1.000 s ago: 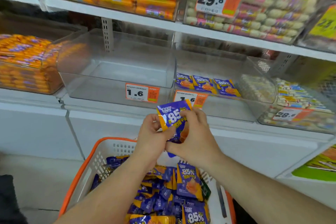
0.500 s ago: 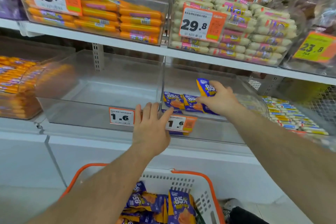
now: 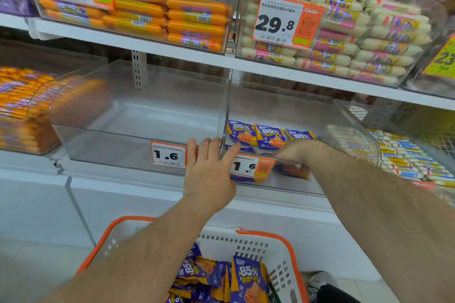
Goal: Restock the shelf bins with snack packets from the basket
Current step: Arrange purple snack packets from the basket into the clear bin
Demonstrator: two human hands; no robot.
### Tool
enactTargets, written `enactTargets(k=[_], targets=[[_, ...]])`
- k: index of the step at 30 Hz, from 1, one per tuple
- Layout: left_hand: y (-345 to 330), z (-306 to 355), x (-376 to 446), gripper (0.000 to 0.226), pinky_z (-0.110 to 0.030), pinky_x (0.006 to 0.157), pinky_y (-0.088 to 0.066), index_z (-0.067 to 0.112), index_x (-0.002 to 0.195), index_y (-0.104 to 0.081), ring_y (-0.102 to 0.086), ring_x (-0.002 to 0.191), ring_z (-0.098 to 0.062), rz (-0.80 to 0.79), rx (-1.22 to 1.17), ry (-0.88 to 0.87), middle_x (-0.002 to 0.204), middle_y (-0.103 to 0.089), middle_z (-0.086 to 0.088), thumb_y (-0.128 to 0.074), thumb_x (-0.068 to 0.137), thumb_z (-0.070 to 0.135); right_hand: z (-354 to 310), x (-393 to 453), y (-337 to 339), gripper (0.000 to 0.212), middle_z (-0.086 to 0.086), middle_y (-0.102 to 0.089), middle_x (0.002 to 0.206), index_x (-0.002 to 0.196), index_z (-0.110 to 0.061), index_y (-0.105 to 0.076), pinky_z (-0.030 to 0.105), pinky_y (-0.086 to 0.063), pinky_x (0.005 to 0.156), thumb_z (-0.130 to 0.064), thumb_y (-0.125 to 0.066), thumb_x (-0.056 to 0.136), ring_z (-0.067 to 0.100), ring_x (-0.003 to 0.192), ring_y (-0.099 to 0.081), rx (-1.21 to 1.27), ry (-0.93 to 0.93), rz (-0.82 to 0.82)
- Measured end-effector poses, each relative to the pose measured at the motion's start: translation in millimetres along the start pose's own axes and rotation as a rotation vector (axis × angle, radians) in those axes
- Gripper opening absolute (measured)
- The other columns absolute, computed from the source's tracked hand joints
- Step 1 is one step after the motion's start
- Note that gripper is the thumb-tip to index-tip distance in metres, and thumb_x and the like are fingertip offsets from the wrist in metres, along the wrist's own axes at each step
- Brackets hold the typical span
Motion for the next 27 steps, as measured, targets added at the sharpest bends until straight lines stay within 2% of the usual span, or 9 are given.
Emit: enactTargets(k=[4,7,12,14,17,18,20,23,27], targets=[[5,1,-1,0.078,-0.057,0.116,-0.002,0.029,0.146,-0.037,-0.035,0.134,-0.037,-0.058,0.008,0.010,0.141,-0.045,-0.016,-0.065,0.074,0.034,-4,4,2,0.058,0.000,-0.062,0.072,0.072,-0.016,-0.068,0.032,-0.046,0.080,-0.065,-0.043,0.093,0.020,0.080,-0.059,-0.056,0.087,0.071],[5,2,-1,0.079,-0.057,0.116,0.001,0.030,0.147,-0.036,-0.033,0.135,-0.037,-0.043,0.001,0.010,0.142,-0.043,-0.016,-0.066,0.075,0.034,-6,-3,1,0.034,0.007,-0.059,0.084,0.086,-0.006,-0.062,0.023,-0.038,0.057,-0.033,-0.045,0.100,0.021,0.077,-0.053,-0.158,0.132,0.048],[0,1,-1,0.081,-0.058,0.115,-0.007,0.027,0.141,-0.047,-0.042,0.127,-0.038,0.008,-0.009,-0.004,0.133,-0.051,-0.018,-0.073,0.064,0.030,-9,-12,1,0.029,0.008,-0.055,0.082,0.072,-0.014,-0.053,0.024,-0.036,0.055,-0.023,-0.045,0.099,0.022,0.078,-0.049,-0.129,0.085,0.033],[5,2,-2,0.084,-0.058,0.116,-0.001,0.030,0.148,-0.036,-0.032,0.136,-0.038,-0.017,-0.007,-0.004,0.144,-0.041,-0.018,-0.069,0.071,0.031,-6,-9,1,0.032,0.008,-0.052,0.077,0.067,-0.014,-0.051,0.027,-0.038,0.059,-0.021,-0.043,0.098,0.025,0.079,-0.051,-0.092,0.085,0.253],[12,3,-6,0.091,-0.052,0.117,0.011,0.035,0.155,-0.004,0.000,0.149,-0.036,-0.092,-0.081,0.009,0.161,-0.005,-0.017,-0.060,0.083,0.035,0,-24,1,0.028,0.017,-0.059,0.079,0.073,-0.008,-0.064,0.038,-0.045,0.068,-0.022,-0.046,0.090,0.038,0.079,-0.058,0.230,0.189,1.075],[14,2,-12,0.093,-0.050,0.116,0.014,0.035,0.155,-0.001,0.006,0.149,-0.035,-0.097,-0.133,0.016,0.162,0.002,-0.017,-0.060,0.083,0.033,-3,-35,-7,0.027,0.018,-0.058,0.077,0.072,-0.006,-0.064,0.040,-0.044,0.065,-0.021,-0.049,0.088,0.038,0.075,-0.057,0.273,0.276,1.326],[15,-2,-35,0.094,-0.048,0.117,0.011,0.029,0.156,-0.012,0.003,0.149,-0.035,-0.010,-0.238,-0.011,0.162,-0.003,-0.018,-0.064,0.078,0.028,-24,-62,-35,0.023,0.017,-0.054,0.073,0.071,-0.004,-0.062,0.039,-0.041,0.062,-0.017,-0.053,0.087,0.034,0.068,-0.053,0.364,0.494,1.517],[1,-15,-91,0.085,-0.047,0.118,0.007,0.021,0.153,-0.028,-0.010,0.149,-0.032,-0.112,-0.359,0.000,0.160,-0.020,-0.014,-0.065,0.077,0.024,-59,-84,-99,0.025,0.010,-0.055,0.067,0.068,-0.006,-0.058,0.034,-0.038,0.060,-0.019,-0.049,0.087,0.028,0.067,-0.050,0.515,0.584,1.289],[-20,-38,-155,0.063,-0.041,0.120,-0.015,0.019,0.149,-0.035,-0.035,0.139,-0.024,-0.561,-0.482,0.193,0.150,-0.043,-0.005,-0.056,0.090,0.021,-98,-77,-207,0.023,-0.001,-0.050,0.067,0.073,-0.015,-0.055,0.032,-0.039,0.059,-0.025,-0.051,0.094,0.025,0.068,-0.053,0.236,0.466,0.247]])
Point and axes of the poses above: each hand's wrist, its own x-axis towards the middle knuckle, its own y-axis out of the back of the hand, z = x × y, the point moved 2 cm from there along x, towards the middle knuckle
